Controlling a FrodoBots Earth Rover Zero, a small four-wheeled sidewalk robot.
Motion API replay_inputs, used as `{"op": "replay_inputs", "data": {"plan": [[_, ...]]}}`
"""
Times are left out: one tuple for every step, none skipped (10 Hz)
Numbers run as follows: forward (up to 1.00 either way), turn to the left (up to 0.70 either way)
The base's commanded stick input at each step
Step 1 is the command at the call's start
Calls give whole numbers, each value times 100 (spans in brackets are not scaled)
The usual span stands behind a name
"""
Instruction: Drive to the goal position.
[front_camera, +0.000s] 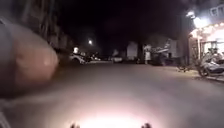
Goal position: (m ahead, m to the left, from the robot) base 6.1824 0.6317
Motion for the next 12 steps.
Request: {"op": "replay_inputs", "data": {"plan": [[85,0],[85,0],[85,0],[85,0],[85,0],[85,0],[85,0],[85,0],[85,0],[85,0],[85,0],[85,0]]}}
